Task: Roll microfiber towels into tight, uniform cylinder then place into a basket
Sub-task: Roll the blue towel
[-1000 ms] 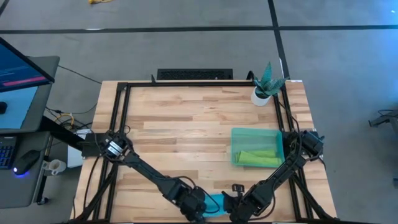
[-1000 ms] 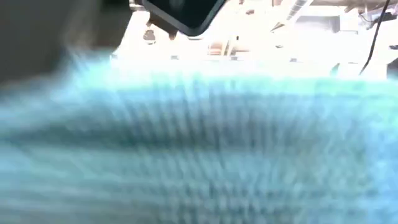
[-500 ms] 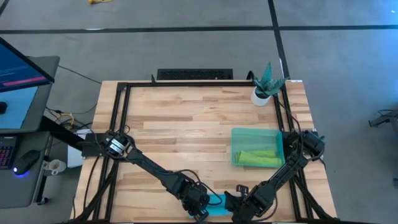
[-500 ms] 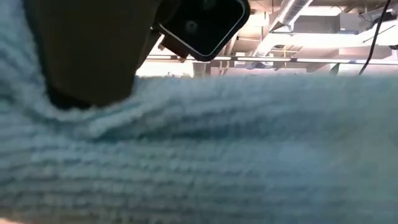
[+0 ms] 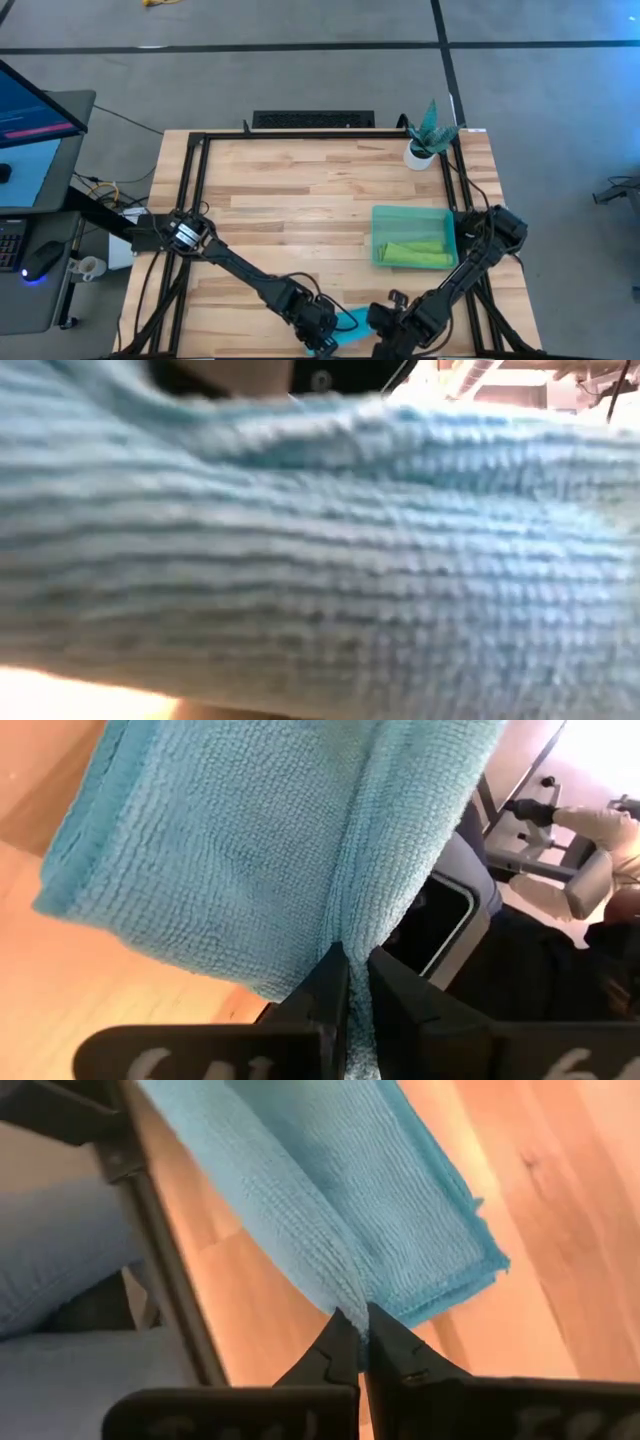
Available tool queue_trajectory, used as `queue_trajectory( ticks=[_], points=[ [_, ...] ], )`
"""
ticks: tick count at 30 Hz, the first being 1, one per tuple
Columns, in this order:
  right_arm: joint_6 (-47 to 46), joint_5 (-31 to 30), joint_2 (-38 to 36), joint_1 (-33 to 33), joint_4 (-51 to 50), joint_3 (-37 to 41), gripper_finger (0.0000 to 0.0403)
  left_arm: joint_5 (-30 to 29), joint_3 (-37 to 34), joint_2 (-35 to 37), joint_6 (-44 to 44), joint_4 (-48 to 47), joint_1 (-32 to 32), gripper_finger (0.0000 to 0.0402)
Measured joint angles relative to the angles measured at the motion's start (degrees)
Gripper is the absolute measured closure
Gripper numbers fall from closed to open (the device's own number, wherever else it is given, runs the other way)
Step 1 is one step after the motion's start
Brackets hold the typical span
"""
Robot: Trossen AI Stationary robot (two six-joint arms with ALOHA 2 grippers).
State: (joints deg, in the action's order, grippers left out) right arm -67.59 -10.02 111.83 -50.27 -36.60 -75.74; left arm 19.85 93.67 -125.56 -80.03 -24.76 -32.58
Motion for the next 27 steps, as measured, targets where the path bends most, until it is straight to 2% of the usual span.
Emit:
queue_trajectory(
  ticks=[12,21,27],
  points=[
    [-6.4,2.8,-0.2,3.7,2.2,6.3,0.0388,-2.2,0.0,-0.1,0.9,0.2,0.8,0.0385],
    [-6.5,5.1,-0.2,6.4,2.7,6.5,0.0389,-2.2,0.0,-0.1,3.0,0.0,0.8,0.0385],
    [-6.0,7.3,-0.2,8.1,2.8,6.5,0.0390,-2.1,0.0,-0.1,9.9,-0.3,0.8,0.0373]
  ],
)
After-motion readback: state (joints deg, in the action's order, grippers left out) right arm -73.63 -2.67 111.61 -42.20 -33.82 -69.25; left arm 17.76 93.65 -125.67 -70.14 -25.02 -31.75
